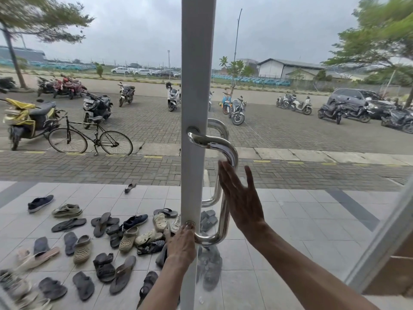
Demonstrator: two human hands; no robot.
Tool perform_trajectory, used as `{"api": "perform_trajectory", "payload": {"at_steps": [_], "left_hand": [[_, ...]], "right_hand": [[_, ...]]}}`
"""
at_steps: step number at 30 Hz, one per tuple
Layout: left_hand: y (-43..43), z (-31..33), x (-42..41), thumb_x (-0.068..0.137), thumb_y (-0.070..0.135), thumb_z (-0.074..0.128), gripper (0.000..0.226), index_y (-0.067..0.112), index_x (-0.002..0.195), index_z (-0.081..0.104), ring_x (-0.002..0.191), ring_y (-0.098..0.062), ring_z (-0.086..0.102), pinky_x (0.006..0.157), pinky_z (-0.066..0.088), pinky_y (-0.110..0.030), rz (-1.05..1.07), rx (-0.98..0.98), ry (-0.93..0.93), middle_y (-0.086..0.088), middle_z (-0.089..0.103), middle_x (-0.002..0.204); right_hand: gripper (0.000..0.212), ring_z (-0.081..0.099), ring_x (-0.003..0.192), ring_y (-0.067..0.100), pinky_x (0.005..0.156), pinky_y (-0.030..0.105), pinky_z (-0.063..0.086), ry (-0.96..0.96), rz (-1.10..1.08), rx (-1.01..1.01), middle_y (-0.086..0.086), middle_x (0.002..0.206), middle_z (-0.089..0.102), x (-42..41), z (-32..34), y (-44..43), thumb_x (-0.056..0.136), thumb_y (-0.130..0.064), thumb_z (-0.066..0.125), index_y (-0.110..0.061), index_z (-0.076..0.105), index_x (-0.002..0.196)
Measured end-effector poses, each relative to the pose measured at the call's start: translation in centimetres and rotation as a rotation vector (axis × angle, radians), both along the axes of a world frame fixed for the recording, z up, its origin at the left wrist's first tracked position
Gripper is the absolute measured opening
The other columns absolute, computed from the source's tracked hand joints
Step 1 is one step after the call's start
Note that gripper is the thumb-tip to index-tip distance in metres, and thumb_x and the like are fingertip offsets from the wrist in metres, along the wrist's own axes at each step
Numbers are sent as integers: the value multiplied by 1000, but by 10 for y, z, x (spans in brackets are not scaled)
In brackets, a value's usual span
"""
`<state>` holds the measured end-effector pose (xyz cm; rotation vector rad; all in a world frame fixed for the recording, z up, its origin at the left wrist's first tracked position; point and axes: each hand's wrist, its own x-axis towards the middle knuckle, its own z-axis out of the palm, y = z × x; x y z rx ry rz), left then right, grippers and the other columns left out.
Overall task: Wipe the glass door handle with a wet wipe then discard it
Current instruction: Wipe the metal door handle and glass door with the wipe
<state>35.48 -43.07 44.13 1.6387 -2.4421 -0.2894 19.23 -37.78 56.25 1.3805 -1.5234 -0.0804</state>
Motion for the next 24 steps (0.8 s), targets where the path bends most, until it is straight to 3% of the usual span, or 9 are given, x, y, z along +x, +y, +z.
{"api": "perform_trajectory", "payload": {"at_steps": [4,6,9,11,13,16,19,21,24], "left_hand": [[1,-5,0,92,-1,48,48,27,130,59,133,-11,50,120,23,-51,-7,14,39,13,55,140],[1,-5,0,92,2,51,45,25,130,59,136,-11,47,119,20,-49,-24,16,45,12,52,142],[-3,-1,2,93,5,53,49,21,140,51,147,-13,35,124,8,-55,-76,-35,24,8,43,153],[-7,5,7,94,4,51,65,17,155,32,156,-16,17,125,3,-53,-96,-87,18,1,22,167],[-11,12,12,97,9,52,76,16,161,12,158,-17,6,127,4,-49,-114,-160,35,-1,3,170],[-17,30,14,96,11,56,84,18,162,5,157,-15,-2,129,4,-43,-160,-287,110,0,-12,168],[-23,55,11,84,0,59,98,17,162,1,157,-14,-7,129,6,-39,-168,-388,184,0,-17,168],[-26,72,7,79,-6,57,101,14,162,2,157,-15,-5,129,8,-38,-174,-435,236,0,-14,169],[-31,92,4,79,-9,51,98,12,162,3,157,-17,-5,128,6,-37,-188,-470,290,-1,-11,170]], "right_hand": [[77,-16,150,29,121,57,6,-28,-32,141,19,162,-16,7,-51,13,95,-19,41,0,-2,155],[89,-20,149,31,118,60,-4,0,-68,256,21,160,-20,9,-86,27,95,-37,46,1,-9,153],[89,-26,146,32,108,64,-22,82,-103,355,21,158,-28,13,-107,42,97,-37,39,2,-20,150],[84,-23,147,29,113,61,-16,72,-103,314,17,160,-25,15,-95,40,95,-31,37,-1,-16,152],[81,-16,150,24,122,52,1,22,-93,201,13,163,-17,17,-69,34,93,-24,40,-5,-7,155],[72,-15,150,22,122,51,5,-44,-26,67,11,163,-17,17,-26,16,88,3,20,-3,-6,155],[74,-19,150,27,121,56,4,-78,-69,24,15,162,-19,21,1,8,81,8,1,-1,-7,154],[71,-17,150,27,121,54,9,-99,-77,9,16,162,-18,22,-4,9,84,6,5,0,-6,154],[74,-10,152,22,121,45,19,-132,-1,9,13,164,-13,20,-42,16,91,-2,34,-2,-2,156]]}}
